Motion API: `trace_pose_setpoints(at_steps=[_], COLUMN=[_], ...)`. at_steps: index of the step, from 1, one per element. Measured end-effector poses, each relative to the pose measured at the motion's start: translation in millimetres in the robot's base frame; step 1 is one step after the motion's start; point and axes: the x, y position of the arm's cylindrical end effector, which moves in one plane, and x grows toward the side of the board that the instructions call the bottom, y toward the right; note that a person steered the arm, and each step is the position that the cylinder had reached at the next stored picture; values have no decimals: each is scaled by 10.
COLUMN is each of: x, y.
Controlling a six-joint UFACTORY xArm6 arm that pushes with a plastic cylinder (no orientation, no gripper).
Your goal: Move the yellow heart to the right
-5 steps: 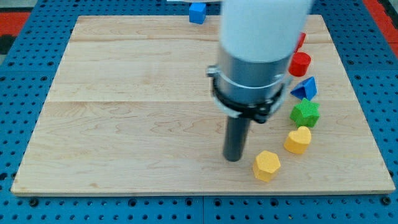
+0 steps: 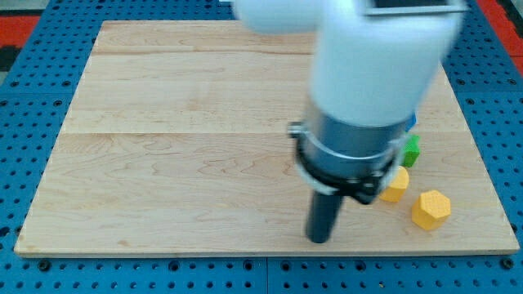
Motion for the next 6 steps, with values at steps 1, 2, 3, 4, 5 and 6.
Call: trace_pose_setpoints(at_steps=[1, 2, 3, 4, 5, 6], x=[-265, -276, -488, -581, -581, -590], y=[-404, -408, 137, 762, 1518, 1597])
